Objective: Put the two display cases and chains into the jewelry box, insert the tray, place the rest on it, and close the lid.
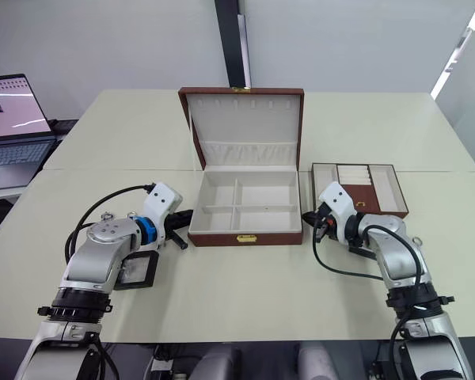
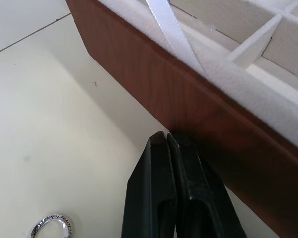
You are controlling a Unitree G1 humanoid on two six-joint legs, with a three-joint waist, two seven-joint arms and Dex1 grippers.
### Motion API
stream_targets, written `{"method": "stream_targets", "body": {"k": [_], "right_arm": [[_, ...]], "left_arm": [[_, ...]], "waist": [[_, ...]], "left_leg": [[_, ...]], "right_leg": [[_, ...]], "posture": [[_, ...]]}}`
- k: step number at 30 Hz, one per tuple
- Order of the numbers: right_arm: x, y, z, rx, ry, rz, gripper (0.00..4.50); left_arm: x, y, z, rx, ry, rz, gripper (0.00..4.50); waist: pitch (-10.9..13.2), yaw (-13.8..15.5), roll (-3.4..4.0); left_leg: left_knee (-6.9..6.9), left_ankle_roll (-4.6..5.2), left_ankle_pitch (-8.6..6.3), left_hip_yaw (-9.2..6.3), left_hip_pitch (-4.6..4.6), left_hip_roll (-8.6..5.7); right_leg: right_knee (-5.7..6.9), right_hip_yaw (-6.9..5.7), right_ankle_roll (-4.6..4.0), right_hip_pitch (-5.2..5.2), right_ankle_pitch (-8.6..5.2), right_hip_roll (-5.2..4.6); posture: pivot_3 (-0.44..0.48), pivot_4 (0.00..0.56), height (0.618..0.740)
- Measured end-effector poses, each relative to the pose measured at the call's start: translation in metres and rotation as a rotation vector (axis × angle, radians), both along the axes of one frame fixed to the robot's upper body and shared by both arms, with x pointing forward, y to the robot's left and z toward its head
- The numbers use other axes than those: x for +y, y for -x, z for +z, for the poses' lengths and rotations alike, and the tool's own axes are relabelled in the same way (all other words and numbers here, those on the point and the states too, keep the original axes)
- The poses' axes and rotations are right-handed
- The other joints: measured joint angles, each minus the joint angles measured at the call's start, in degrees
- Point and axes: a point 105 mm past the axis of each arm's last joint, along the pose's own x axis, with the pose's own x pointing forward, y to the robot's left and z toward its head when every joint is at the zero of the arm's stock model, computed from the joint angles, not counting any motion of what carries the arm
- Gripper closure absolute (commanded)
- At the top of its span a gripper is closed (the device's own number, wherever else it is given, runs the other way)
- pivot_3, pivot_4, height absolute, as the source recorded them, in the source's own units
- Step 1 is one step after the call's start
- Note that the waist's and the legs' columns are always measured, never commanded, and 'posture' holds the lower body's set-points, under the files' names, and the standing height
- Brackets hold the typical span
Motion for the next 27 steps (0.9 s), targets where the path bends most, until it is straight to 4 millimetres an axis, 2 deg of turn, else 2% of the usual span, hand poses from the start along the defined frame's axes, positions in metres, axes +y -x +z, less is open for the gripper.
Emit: {"method": "stream_targets", "body": {"k": [12,18,20,23,27], "right_arm": [[-0.007,0.004,0.010,0.010,-0.080,0.027,4.50],[-0.014,0.008,0.008,0.019,-0.090,0.023,4.50],[-0.019,0.011,0.010,0.022,-0.111,0.025,4.50],[-0.043,0.019,0.018,0.023,-0.129,0.002,3.95],[-0.077,0.031,0.031,0.025,-0.150,-0.036,2.95]], "left_arm": [[0.007,0.006,0.002,0.017,0.013,-0.039,4.45],[0.017,0.006,0.008,0.007,0.012,-0.028,4.45],[0.026,0.007,0.014,-0.003,0.028,-0.006,4.45],[0.057,0.012,0.030,-0.022,0.060,0.078,3.89],[0.088,0.026,0.054,-0.046,0.113,0.118,2.80]], "waist": [[0.00,-0.16,0.00],[0.00,-0.16,0.00],[0.01,-0.16,-0.01],[0.01,-0.15,0.00],[0.01,-0.14,-0.01]], "left_leg": [[0.00,0.01,-0.01,-0.03,-0.04,0.02],[0.00,0.02,-0.01,-0.02,-0.04,0.03],[0.00,0.02,-0.01,-0.04,-0.05,0.04],[-0.03,0.03,-0.02,-0.06,-0.09,0.04],[-0.04,0.04,-0.02,-0.02,-0.06,0.04]], "right_leg": [[-0.01,-0.02,0.00,-0.03,0.00,0.02],[-0.01,-0.01,0.00,-0.04,0.00,0.03],[-0.01,-0.01,0.00,-0.04,0.00,0.03],[-0.06,-0.02,0.00,-0.07,0.00,0.03],[-0.05,-0.01,0.00,-0.04,0.00,0.03]], "posture": [[0.000,0.150,0.740],[0.000,0.150,0.740],[0.000,0.150,0.740],[0.000,0.150,0.740],[0.000,0.150,0.740]]}}
